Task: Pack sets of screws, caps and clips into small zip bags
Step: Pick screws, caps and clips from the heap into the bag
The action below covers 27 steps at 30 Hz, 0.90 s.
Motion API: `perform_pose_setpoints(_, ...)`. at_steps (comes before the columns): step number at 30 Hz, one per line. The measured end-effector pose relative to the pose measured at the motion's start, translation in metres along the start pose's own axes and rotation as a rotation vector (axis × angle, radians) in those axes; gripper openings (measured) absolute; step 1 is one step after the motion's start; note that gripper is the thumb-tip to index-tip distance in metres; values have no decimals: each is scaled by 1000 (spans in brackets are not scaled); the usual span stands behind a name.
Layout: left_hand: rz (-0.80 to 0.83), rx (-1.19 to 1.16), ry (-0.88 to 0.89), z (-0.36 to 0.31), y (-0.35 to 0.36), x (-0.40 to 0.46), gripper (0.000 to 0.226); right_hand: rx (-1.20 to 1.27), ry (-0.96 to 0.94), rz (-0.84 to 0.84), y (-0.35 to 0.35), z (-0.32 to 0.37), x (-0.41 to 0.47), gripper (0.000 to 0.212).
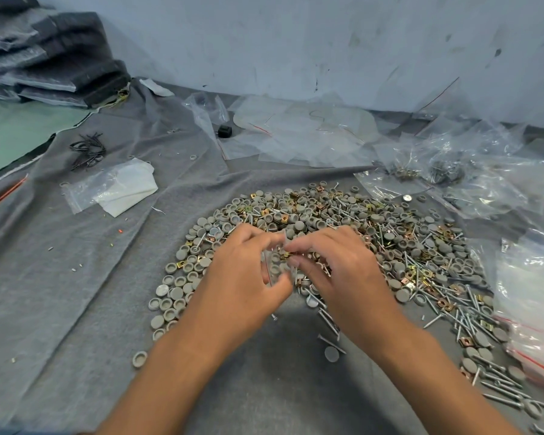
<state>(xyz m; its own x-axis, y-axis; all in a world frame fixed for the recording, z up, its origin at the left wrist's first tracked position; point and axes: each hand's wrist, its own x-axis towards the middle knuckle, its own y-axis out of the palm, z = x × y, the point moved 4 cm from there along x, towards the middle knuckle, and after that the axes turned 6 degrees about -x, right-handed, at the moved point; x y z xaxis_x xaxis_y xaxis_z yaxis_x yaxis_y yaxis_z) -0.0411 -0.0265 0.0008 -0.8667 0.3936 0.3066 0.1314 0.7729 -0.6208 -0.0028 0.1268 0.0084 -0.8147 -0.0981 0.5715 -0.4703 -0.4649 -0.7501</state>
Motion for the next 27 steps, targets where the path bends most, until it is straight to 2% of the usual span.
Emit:
perform_pose_setpoints(5,7,-24,5,-2,1,1,51,-131,-115,-40,-2,6,0,16)
perform_pose_setpoints(10,10,-33,17,-4,-1,-1,48,-3,-21,-28,-6,0,0,15)
perform_pose_setpoints(15,76,-24,146,-19,-12,-4,56,121,71,60,-23,-12,7,36)
perform_pose_setpoints(17,82,-46,216,-27,-16,-5,45,185,49,55,-33,-11,12,26)
perform_pose_setpoints(20,-15,-171,279,-33,-22,-3,26,305,69,75,-44,-8,15,12)
perform_pose_setpoints(23,-89,-322,224,-31,-26,-2,29,355,115,114,-45,-6,13,11)
perform_pose_setpoints(27,-137,-584,82,-25,-21,0,33,473,244,63,-42,-10,7,12)
